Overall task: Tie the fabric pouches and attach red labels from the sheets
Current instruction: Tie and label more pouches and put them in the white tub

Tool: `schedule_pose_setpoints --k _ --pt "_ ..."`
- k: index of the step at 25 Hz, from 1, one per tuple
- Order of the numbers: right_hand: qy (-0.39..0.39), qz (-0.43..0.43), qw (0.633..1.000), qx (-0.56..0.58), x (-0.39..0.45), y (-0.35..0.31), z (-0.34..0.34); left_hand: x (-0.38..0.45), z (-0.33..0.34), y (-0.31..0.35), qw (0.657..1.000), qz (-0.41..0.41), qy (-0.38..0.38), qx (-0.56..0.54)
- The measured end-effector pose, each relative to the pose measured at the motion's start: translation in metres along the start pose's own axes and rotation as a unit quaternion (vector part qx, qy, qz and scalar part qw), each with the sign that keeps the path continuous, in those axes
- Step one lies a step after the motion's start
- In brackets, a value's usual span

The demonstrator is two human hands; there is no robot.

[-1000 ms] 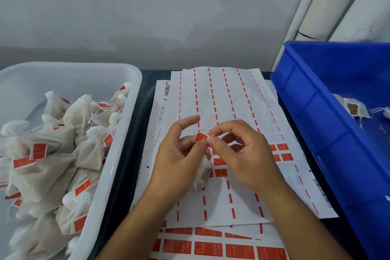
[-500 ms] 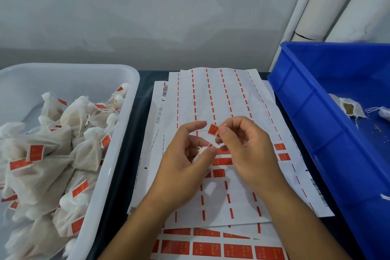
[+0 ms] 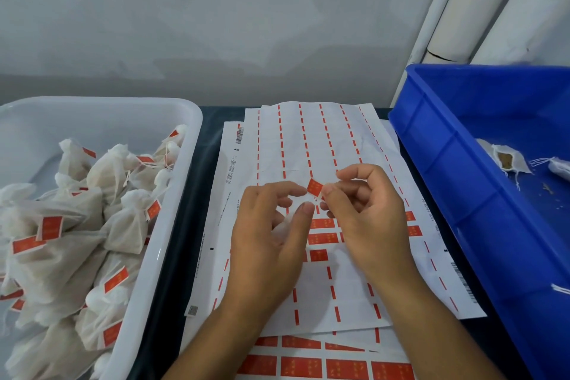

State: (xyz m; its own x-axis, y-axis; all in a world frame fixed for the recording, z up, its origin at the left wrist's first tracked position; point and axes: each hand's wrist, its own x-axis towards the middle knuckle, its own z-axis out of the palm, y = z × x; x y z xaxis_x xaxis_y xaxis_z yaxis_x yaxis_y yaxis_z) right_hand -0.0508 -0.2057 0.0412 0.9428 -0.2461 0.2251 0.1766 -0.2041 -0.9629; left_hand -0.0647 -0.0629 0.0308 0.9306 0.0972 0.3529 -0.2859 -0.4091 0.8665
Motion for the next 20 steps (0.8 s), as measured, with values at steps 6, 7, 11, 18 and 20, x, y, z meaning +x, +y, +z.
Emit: schedule_pose_setpoints --k 6,7,11,18,20 --pt "0.006 -0.023 1.0 0.011 -0.0056 -0.0035 0.0043 -0.0006 0.0046 0.0035 0.998 0.012 0.058 0.016" --pt "0.0 -0.027 1.0 0.014 -0.0065 -0.004 0.0046 -0.0004 0.0042 0.0036 0.998 0.009 0.062 0.015" --pt "-0.026 -0.031 0.999 0.012 -0.0083 -0.0066 0.0045 -0.0002 0.0032 0.0029 0.997 -0.006 0.075 0.018" --pt "-0.079 -0.027 0.996 -0.04 -0.0042 -0.0057 0.0013 -0.0001 0.0031 0.0008 0.998 -0.034 0.045 0.012" --pt "-0.112 -0.027 0.992 -0.052 -0.0027 -0.0047 -0.0004 0.0012 0.0017 0.0008 0.999 -0.038 0.025 -0.002"
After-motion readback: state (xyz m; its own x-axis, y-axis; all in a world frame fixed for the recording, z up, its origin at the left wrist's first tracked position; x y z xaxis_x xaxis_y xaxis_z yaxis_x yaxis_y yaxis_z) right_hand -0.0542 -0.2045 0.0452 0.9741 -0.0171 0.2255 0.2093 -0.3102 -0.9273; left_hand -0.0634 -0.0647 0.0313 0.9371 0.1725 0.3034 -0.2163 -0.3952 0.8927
